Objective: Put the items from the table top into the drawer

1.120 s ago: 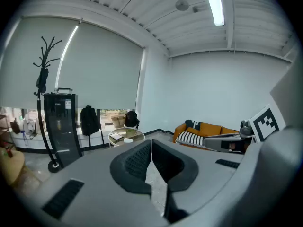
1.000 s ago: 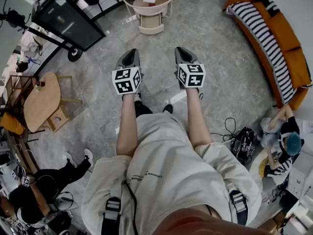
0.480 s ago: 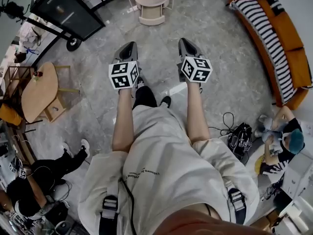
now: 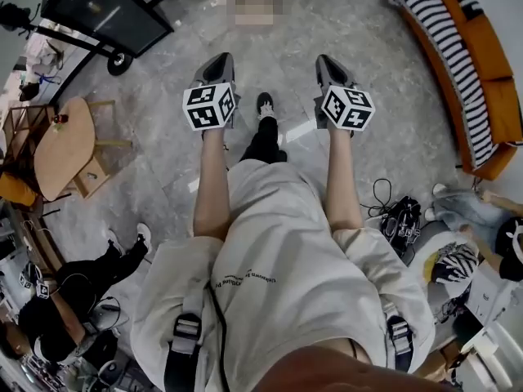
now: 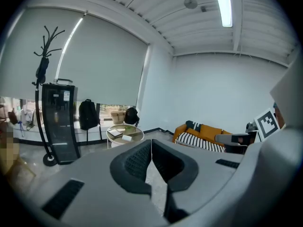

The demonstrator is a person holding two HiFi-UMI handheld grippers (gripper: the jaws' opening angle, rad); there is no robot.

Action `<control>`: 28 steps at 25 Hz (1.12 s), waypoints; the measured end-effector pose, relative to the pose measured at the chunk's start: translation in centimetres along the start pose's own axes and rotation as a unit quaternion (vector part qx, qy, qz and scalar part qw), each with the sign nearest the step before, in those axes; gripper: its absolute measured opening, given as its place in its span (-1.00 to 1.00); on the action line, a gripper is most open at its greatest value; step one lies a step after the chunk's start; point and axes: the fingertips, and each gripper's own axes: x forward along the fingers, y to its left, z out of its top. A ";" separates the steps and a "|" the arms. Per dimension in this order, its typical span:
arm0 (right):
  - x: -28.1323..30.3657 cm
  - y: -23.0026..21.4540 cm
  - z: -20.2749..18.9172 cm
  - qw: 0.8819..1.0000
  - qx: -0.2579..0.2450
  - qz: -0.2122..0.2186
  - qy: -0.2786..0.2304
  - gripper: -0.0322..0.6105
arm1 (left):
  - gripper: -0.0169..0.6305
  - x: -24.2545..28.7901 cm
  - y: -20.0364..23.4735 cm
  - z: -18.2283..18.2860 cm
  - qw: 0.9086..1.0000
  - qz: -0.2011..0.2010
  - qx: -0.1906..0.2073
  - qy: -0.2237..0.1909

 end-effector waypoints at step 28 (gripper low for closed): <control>27.8 -10.8 10.8 0.998 0.005 -0.031 0.057 -0.78 | -0.88 31.5 13.5 12.8 0.999 -0.024 -0.026 0.013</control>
